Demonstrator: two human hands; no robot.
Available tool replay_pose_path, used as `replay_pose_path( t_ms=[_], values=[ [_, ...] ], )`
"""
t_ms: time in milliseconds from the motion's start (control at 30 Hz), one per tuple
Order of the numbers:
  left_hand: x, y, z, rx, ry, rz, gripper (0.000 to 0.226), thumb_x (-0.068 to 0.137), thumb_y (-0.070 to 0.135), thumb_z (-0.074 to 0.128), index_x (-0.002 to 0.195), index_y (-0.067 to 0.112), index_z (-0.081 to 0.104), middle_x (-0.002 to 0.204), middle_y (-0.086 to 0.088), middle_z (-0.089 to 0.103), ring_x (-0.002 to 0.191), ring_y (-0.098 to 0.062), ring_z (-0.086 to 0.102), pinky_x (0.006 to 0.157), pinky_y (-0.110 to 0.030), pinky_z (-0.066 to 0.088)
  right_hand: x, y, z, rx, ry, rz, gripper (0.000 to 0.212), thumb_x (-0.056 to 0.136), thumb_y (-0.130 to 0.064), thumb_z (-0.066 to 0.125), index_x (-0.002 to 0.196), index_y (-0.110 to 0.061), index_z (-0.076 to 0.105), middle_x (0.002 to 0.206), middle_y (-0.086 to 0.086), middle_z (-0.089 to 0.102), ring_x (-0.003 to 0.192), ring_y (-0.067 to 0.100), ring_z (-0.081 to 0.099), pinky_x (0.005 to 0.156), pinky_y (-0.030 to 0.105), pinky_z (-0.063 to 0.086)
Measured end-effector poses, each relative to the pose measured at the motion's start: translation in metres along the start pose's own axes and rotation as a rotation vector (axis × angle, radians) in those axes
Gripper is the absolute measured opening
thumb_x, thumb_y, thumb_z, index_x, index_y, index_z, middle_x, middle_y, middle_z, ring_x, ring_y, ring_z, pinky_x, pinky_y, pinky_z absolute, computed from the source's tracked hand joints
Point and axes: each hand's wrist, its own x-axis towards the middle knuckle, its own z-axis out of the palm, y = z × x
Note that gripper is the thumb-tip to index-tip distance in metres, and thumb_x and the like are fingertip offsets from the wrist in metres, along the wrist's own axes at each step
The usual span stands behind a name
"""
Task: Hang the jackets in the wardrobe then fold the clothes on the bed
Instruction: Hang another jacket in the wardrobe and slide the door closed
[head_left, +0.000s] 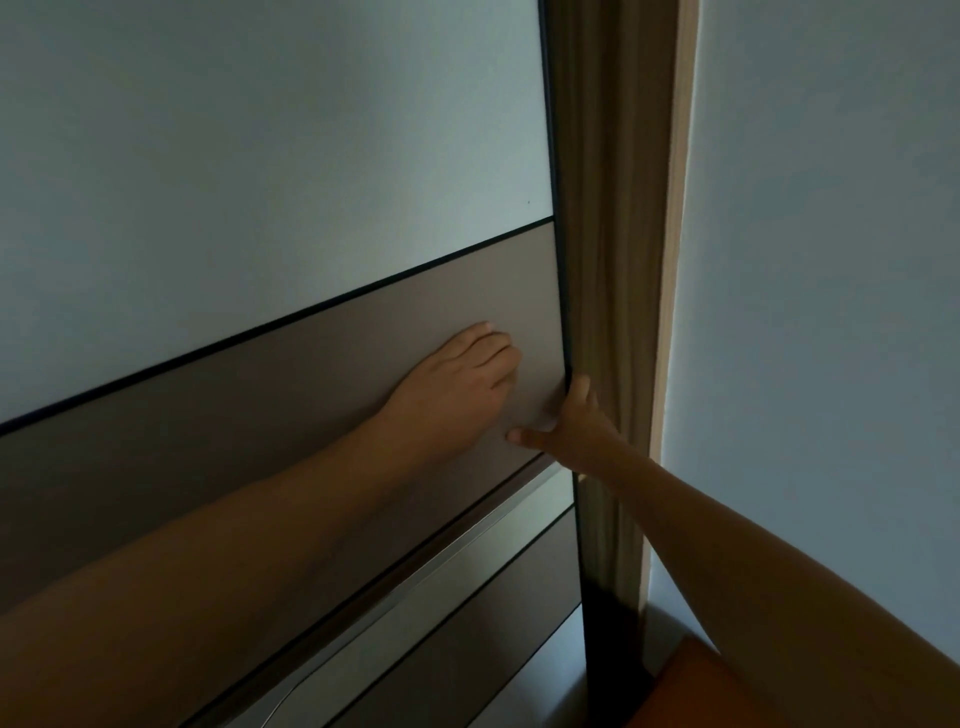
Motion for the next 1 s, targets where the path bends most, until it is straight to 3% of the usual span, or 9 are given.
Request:
replay_pose_path(
  t_ms=[133, 367, 567, 700, 1000],
  values=[
    [-0.053, -0.005, -0.009, -0.021, 0.061, -0.005, 0.056, 0.09, 0.007, 0.021, 0.126, 0.003, 0.064, 0.133, -0.014, 0.058, 0.132, -0.03, 0.05, 0.122, -0.043, 0.026, -0.033, -0.022, 0.036, -0.002, 0.008, 0.001, 0.134, 0.06, -0.062, 0.088, 0.156, -0.021, 0.004, 0.158, 0.011, 0.027, 0.143, 0.033, 0.034, 0.11, 0.05, 0.039],
    [-0.151, -0.015, -0.021, -0.032, 0.081, -0.008, 0.051, 0.088, 0.004, 0.029, 0.122, 0.001, 0.067, 0.132, -0.016, 0.061, 0.129, -0.032, 0.055, 0.116, -0.044, 0.036, -0.091, -0.068, 0.105, 0.018, 0.015, 0.017, 0.133, 0.06, -0.061, 0.089, 0.156, -0.023, 0.005, 0.157, 0.01, 0.027, 0.144, 0.034, 0.032, 0.111, 0.06, 0.039],
    [-0.232, -0.023, -0.031, -0.044, 0.051, -0.03, 0.054, 0.086, 0.001, 0.026, 0.121, -0.001, 0.067, 0.133, -0.018, 0.06, 0.13, -0.033, 0.054, 0.115, -0.045, 0.038, -0.14, -0.104, 0.159, -0.054, -0.01, 0.031, 0.13, 0.059, -0.07, 0.084, 0.152, -0.026, 0.005, 0.151, 0.009, 0.031, 0.139, 0.034, 0.038, 0.108, 0.061, 0.041],
    [-0.283, -0.028, -0.038, -0.047, 0.068, -0.052, 0.055, 0.085, -0.003, 0.025, 0.12, -0.003, 0.068, 0.132, -0.018, 0.061, 0.129, -0.033, 0.055, 0.115, -0.045, 0.038, -0.173, -0.125, 0.196, -0.039, 0.03, -0.021, 0.121, 0.053, -0.078, 0.08, 0.14, -0.034, 0.01, 0.134, 0.007, 0.038, 0.123, 0.034, 0.049, 0.096, 0.058, 0.048],
    [-0.39, -0.036, -0.052, -0.071, 0.102, -0.116, 0.037, 0.089, -0.003, 0.051, 0.122, 0.0, 0.068, 0.135, -0.016, 0.062, 0.129, -0.031, 0.057, 0.115, -0.042, 0.036, -0.228, -0.168, 0.256, -0.112, -0.023, -0.107, 0.111, 0.048, -0.086, 0.07, 0.129, -0.032, 0.017, 0.126, 0.006, 0.043, 0.112, 0.034, 0.056, 0.086, 0.05, 0.051]
  ],
)
